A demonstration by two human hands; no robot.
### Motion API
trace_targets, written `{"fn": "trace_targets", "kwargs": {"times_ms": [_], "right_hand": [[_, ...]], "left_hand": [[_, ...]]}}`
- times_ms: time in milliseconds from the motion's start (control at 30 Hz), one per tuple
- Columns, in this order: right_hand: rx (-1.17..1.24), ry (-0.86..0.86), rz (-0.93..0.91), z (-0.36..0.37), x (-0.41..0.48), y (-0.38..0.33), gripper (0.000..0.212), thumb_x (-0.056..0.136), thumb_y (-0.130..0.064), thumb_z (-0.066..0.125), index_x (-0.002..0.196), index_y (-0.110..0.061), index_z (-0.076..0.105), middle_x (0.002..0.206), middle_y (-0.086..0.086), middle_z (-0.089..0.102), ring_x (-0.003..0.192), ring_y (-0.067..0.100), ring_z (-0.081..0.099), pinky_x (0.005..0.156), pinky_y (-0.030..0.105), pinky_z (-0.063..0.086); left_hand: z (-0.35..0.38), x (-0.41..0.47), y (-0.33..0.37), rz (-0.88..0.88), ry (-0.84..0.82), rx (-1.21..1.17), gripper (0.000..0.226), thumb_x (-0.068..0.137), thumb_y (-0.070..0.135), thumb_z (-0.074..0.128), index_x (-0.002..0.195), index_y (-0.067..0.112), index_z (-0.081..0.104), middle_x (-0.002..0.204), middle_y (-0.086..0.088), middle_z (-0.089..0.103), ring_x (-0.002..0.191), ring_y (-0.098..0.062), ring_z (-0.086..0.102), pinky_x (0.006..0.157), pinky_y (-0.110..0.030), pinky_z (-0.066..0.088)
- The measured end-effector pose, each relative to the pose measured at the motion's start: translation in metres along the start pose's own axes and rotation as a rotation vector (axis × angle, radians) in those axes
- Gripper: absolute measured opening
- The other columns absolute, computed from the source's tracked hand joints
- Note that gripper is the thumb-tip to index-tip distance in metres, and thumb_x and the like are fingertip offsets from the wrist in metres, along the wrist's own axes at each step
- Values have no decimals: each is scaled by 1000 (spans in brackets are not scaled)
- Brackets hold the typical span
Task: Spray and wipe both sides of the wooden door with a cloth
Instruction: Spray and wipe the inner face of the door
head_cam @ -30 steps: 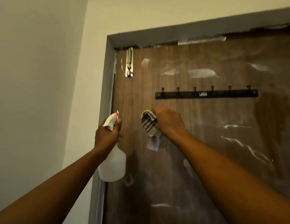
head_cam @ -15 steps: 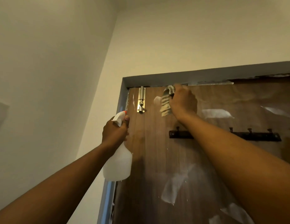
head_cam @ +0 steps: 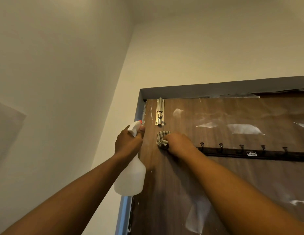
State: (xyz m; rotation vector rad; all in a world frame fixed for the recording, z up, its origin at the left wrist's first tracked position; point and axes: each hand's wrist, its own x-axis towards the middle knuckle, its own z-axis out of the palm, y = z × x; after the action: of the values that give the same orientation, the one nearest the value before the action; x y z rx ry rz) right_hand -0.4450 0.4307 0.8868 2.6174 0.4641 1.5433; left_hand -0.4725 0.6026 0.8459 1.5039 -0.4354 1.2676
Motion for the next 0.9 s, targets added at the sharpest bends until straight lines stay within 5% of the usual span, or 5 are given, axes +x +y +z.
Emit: {"fn": "trace_targets", "kwargs": {"times_ms": [367, 600, 733, 800, 900], "right_hand": [[365, 430, 408, -46, 2, 38, 20, 98, -12, 49, 113, -11, 63, 101, 10, 64, 78, 22, 56, 63, 30, 43], [340, 634, 253, -47, 10, 20, 26, 98, -14, 55, 124, -16, 61, 108, 9, 67, 85, 21, 64, 71, 33, 58], [52, 725, -99, -7, 16, -15, 52, 91, 0, 62, 140, -13, 51, 141, 15, 54, 118, 32, 61, 81, 39, 59], [-73, 589, -245, 25, 21, -29, 60, 91, -6, 64, 146, -15, 44, 152, 11, 43, 138, 30, 44, 96, 47, 53], [-94, 242, -227, 81, 29, -47, 69, 99, -17, 55, 157, -19, 17, 165, 5, 11, 153, 24, 6, 123, 46, 14]], "left_hand": [[-2, 0, 5, -51, 35, 38, 49, 89, 47, 57, 122, 11, 54, 111, -11, 65, 95, -28, 65, 91, -45, 54], [-7, 0, 2, -85, -24, -99, 55, 85, 52, 58, 127, 17, 52, 114, -13, 64, 100, -29, 65, 89, -48, 55], [-13, 5, -2, -75, 0, -150, 49, 87, 52, 56, 126, 22, 53, 113, -10, 65, 100, -28, 65, 89, -48, 55], [-17, 7, -3, -71, -11, -157, 46, 89, 52, 54, 124, 22, 54, 111, -11, 66, 99, -28, 64, 90, -48, 54], [-21, 12, -9, -64, -36, -138, 40, 90, 51, 50, 111, 17, 53, 107, -9, 65, 95, -26, 64, 90, -40, 54]]}}
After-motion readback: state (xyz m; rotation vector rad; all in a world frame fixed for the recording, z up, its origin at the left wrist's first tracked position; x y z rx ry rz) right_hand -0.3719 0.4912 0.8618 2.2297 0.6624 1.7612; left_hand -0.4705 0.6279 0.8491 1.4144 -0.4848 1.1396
